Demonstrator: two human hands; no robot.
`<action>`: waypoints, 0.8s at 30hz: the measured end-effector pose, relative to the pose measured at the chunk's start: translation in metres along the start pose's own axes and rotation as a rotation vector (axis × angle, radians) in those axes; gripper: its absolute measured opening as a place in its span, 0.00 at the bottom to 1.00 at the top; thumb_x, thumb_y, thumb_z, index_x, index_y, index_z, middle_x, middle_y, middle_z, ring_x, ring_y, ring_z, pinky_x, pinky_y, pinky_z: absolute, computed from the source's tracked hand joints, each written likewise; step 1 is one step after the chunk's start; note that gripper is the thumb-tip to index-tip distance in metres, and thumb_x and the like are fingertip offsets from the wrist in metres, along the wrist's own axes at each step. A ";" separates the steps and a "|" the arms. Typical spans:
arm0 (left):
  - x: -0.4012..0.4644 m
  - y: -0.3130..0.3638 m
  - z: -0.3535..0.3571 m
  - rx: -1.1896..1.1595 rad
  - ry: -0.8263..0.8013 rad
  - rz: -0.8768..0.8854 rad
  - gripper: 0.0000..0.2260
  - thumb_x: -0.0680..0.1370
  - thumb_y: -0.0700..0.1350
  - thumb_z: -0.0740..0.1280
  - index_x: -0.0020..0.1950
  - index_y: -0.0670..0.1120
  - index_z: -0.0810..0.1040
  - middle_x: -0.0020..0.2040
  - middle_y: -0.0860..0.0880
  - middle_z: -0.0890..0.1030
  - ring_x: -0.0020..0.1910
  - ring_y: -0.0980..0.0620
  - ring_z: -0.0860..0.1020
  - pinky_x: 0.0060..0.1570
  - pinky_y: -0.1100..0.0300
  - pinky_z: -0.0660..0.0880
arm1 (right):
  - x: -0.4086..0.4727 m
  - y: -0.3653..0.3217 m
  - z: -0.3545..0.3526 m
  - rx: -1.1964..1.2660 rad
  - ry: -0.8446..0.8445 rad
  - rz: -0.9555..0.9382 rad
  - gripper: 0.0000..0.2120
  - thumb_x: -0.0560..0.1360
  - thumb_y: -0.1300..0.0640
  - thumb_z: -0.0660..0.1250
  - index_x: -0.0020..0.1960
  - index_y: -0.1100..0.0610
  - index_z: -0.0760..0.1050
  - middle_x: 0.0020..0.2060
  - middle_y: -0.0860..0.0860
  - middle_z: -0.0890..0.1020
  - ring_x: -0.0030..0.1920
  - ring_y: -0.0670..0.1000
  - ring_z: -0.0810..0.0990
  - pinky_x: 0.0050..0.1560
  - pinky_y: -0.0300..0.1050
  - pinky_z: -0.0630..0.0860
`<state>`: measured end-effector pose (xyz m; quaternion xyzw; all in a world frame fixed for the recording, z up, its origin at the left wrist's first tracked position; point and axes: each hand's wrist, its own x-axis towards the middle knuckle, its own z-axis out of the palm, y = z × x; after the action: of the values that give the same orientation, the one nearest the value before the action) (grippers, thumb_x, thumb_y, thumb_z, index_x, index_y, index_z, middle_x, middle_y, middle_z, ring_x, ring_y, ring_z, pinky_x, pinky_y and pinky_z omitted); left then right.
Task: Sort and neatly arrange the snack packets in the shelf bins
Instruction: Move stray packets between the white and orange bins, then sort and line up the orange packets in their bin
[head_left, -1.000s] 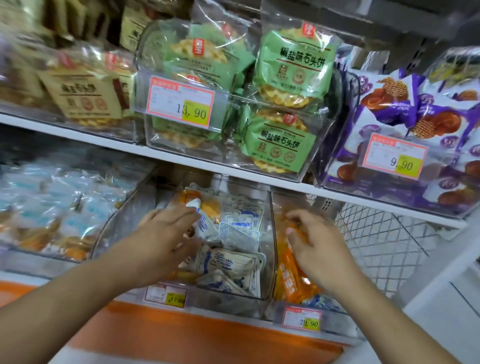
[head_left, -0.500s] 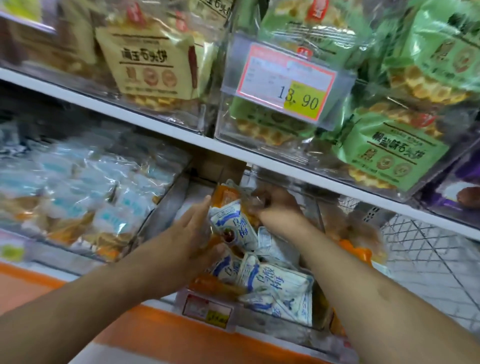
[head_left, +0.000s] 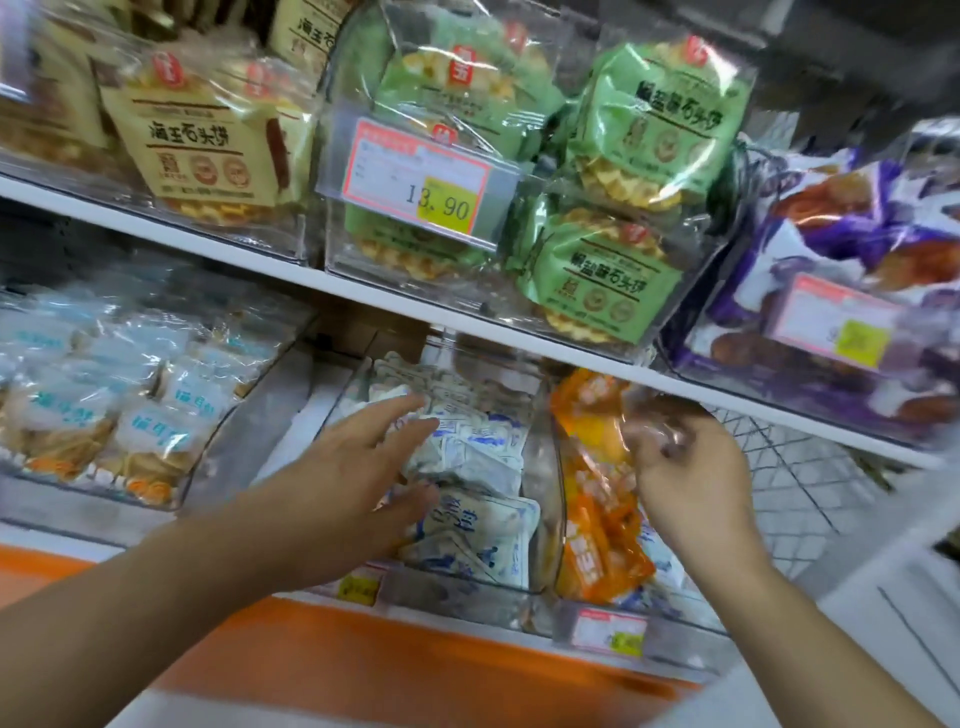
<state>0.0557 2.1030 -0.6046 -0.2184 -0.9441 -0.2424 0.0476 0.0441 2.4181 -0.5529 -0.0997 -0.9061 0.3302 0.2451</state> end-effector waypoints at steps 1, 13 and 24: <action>0.000 0.009 0.002 -0.011 -0.011 0.017 0.37 0.75 0.74 0.44 0.82 0.60 0.52 0.81 0.63 0.46 0.81 0.56 0.50 0.77 0.51 0.60 | -0.006 0.006 -0.012 -0.023 0.042 0.006 0.10 0.78 0.49 0.69 0.46 0.55 0.78 0.35 0.50 0.82 0.38 0.56 0.80 0.41 0.52 0.75; 0.002 0.022 -0.007 -0.084 0.020 -0.119 0.34 0.78 0.65 0.59 0.82 0.55 0.58 0.80 0.60 0.58 0.78 0.59 0.58 0.72 0.65 0.57 | -0.024 0.034 -0.027 -0.172 -0.236 -0.131 0.18 0.82 0.48 0.67 0.72 0.48 0.75 0.66 0.50 0.81 0.60 0.50 0.78 0.58 0.41 0.69; -0.026 -0.027 -0.031 -0.157 -0.043 -0.232 0.34 0.79 0.61 0.64 0.81 0.64 0.49 0.79 0.66 0.57 0.67 0.73 0.60 0.64 0.72 0.58 | -0.054 -0.058 0.032 0.020 -0.564 -0.335 0.22 0.81 0.44 0.68 0.74 0.41 0.68 0.69 0.38 0.74 0.68 0.41 0.72 0.68 0.42 0.71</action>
<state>0.0673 2.0567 -0.5938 -0.1161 -0.9420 -0.3145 -0.0183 0.0731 2.3380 -0.5567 0.1486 -0.9387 0.3088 0.0366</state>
